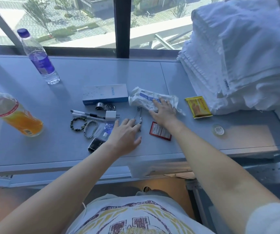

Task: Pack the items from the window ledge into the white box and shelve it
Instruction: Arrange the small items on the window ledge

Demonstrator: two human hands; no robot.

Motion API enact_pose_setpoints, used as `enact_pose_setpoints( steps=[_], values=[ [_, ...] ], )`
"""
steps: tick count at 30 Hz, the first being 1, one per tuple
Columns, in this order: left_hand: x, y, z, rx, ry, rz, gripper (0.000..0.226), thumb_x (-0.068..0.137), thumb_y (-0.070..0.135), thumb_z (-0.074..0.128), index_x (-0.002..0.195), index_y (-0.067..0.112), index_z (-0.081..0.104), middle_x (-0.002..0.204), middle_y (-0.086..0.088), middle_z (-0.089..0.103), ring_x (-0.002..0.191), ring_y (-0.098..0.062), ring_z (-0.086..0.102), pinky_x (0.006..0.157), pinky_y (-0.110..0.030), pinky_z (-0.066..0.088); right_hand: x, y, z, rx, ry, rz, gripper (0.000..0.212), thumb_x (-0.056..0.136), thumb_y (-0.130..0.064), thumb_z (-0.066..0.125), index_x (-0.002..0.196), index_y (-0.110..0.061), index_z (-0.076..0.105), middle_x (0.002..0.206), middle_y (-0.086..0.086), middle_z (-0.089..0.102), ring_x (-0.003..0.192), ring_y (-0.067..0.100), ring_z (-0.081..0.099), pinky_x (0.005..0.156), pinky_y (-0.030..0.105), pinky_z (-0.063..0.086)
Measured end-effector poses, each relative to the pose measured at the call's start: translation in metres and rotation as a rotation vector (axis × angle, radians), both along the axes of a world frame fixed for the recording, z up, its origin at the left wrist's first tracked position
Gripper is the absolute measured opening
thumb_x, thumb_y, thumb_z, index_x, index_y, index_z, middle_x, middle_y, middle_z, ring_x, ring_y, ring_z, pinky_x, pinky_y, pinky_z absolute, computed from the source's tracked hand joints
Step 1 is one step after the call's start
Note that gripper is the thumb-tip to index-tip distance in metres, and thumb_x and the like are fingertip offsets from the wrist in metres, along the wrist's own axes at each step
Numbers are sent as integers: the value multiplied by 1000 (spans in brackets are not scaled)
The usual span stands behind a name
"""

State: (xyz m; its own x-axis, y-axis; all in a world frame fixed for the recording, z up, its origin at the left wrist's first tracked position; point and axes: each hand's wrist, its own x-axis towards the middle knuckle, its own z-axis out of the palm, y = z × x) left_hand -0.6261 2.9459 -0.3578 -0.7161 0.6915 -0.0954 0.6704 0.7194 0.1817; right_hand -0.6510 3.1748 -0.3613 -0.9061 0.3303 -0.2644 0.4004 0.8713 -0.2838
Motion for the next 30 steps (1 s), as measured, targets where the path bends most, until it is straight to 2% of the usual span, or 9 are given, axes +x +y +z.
enact_pose_setpoints(
  steps=[3,7,11,15,19,23,30],
  values=[
    [-1,1,5,25,-15,18,62,99,53,43,155,27,36,163,-6,34,150,-27,29,119,-62,26,-19,2,9,26,-14,10,67,102,-55,43,163,-36,24,174,-6,6,160,29,4,126,59,10],
    [-3,6,10,49,-12,27,62,99,53,45,154,25,37,163,-6,33,151,-27,27,120,-61,26,-35,3,15,17,6,71,66,103,-53,45,163,-34,26,174,-3,9,160,29,7,125,60,14],
    [-5,14,13,62,-4,20,63,99,52,47,155,24,38,162,-7,35,150,-27,30,120,-60,27,-26,20,16,11,160,56,66,100,-46,52,160,-27,34,171,3,19,157,27,18,125,55,19],
    [-9,29,16,56,-15,-2,65,99,52,48,155,23,36,162,-7,34,151,-28,28,120,-60,28,8,69,11,137,295,-97,61,99,-41,53,156,-21,40,167,9,27,154,29,24,121,54,25],
    [-13,55,19,62,-7,-49,62,100,51,46,154,24,36,162,-7,33,151,-27,27,119,-58,28,45,122,8,167,219,-298,60,101,-40,54,154,-15,42,167,12,27,152,32,27,121,48,25],
    [-13,81,22,71,-2,-115,60,100,50,46,154,25,37,163,-6,33,151,-27,26,120,-54,27,70,133,2,158,149,-263,65,100,-39,57,158,-18,38,168,15,24,151,33,28,123,42,22],
    [-21,90,17,51,14,-160,65,99,55,44,155,24,34,160,-6,36,149,-28,29,117,-53,30,80,87,-4,44,234,-118,60,99,-41,57,155,-24,45,166,6,32,144,32,39,118,45,31]
  ],
)
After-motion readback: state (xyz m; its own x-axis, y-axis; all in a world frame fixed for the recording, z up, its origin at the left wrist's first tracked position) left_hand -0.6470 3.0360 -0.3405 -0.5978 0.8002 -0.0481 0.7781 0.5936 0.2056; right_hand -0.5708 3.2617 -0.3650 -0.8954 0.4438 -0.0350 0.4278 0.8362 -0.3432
